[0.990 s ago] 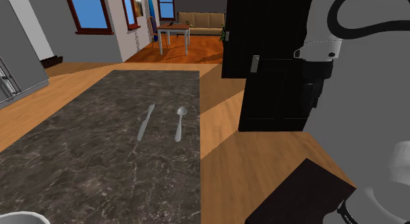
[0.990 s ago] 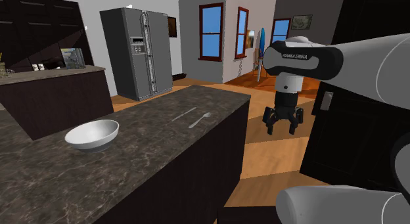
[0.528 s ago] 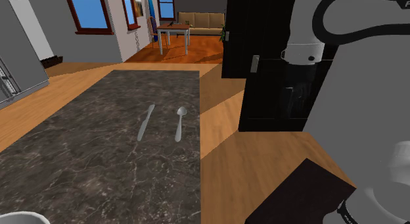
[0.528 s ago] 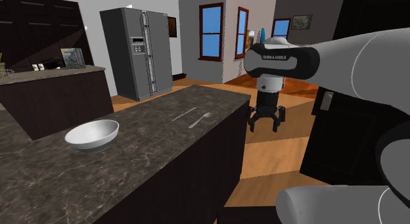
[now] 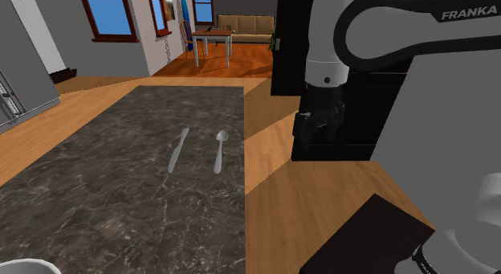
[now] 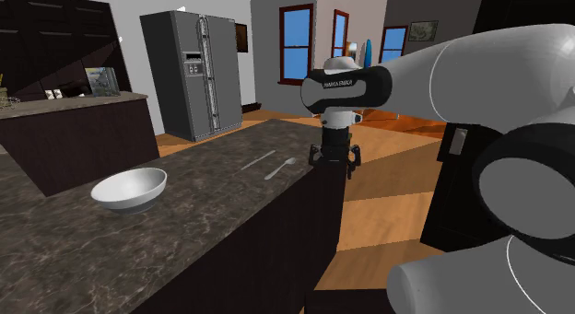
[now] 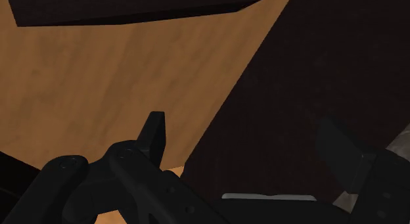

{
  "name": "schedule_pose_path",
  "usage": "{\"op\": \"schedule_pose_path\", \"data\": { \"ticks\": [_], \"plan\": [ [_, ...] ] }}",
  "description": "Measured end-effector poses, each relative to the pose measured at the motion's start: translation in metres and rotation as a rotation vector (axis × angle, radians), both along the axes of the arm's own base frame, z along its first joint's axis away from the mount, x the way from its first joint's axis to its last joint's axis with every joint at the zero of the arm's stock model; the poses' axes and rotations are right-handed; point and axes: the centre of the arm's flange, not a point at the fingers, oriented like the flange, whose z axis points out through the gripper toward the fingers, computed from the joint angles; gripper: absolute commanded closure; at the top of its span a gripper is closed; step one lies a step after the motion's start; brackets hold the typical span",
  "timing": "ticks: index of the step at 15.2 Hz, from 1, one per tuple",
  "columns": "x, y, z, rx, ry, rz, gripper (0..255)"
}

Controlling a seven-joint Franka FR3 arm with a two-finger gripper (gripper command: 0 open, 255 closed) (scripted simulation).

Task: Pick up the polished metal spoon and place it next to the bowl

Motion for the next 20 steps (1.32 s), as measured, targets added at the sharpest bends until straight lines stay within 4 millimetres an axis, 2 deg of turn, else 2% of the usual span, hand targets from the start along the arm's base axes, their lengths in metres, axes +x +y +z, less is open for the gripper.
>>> {"op": "schedule_pose_path", "data": {
  "ticks": [3, 8, 16, 20],
  "plan": [
    [0.016, 0.035, -0.006, -0.028, -0.024, -0.064, 0],
    [0.056, 0.089, -0.011, -0.073, -0.063, -0.169, 0],
    [0.132, 0.163, -0.024, -0.142, -0.125, -0.336, 0],
    [0.176, 0.196, -0.032, -0.176, -0.157, -0.423, 0]
  ]
}}
